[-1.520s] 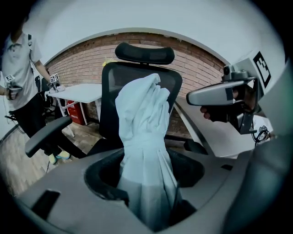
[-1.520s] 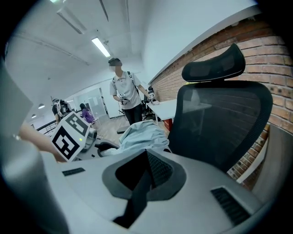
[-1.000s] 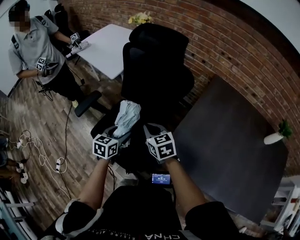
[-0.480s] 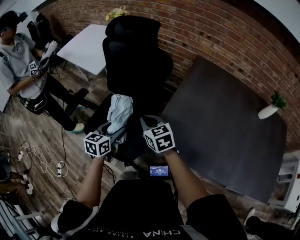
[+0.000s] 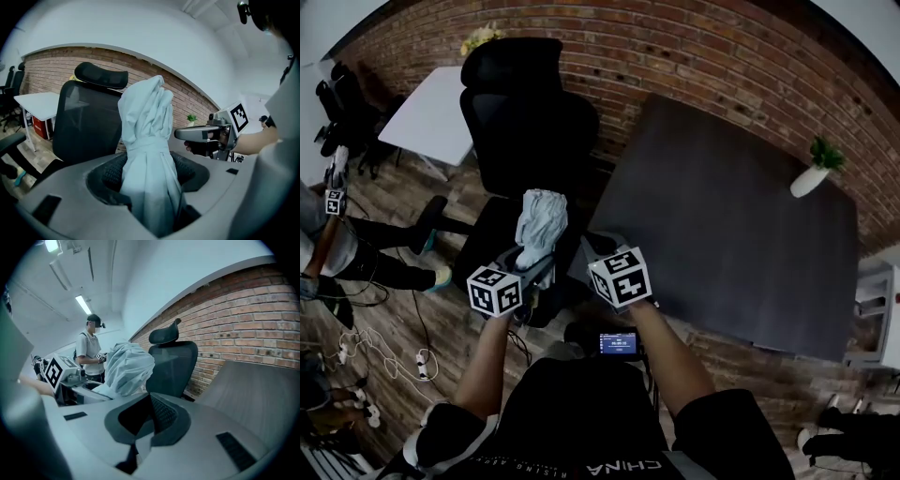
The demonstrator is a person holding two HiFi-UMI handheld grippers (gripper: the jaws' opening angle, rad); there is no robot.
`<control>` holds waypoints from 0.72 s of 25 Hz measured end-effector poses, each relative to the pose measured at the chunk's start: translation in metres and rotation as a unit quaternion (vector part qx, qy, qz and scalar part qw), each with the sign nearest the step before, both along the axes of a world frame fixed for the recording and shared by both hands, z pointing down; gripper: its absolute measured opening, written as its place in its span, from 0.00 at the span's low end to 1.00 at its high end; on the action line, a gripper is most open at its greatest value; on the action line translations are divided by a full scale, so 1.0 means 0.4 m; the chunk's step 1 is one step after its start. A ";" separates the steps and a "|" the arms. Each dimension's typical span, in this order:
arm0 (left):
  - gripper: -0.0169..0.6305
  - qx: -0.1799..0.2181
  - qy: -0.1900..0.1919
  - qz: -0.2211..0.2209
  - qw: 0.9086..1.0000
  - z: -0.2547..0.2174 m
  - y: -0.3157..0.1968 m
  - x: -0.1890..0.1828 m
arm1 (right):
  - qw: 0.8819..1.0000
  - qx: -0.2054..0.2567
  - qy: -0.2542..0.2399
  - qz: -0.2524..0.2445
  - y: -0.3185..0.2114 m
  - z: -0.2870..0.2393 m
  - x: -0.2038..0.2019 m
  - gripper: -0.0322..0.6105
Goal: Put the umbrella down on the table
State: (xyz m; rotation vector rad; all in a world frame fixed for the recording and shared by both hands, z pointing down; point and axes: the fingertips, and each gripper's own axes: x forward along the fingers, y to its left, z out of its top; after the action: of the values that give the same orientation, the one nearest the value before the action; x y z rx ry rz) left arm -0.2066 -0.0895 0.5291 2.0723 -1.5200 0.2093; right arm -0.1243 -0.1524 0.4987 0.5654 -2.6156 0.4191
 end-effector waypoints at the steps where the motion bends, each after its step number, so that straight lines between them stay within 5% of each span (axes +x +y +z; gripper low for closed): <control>1: 0.45 -0.001 0.003 0.012 1.000 0.000 -0.012 0.011 | 1.000 0.000 0.001 0.013 -0.010 -0.002 0.015 0.06; 18: 0.45 0.003 0.029 0.182 0.983 -0.018 -0.213 0.207 | 0.979 0.009 0.006 0.203 -0.101 -0.019 0.230 0.06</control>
State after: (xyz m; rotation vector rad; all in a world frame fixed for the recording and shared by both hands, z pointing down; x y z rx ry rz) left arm -0.1238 -0.1747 0.5220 2.3276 -1.0991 0.2780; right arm -0.0321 -0.1930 0.4911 1.1100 -2.4885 0.5133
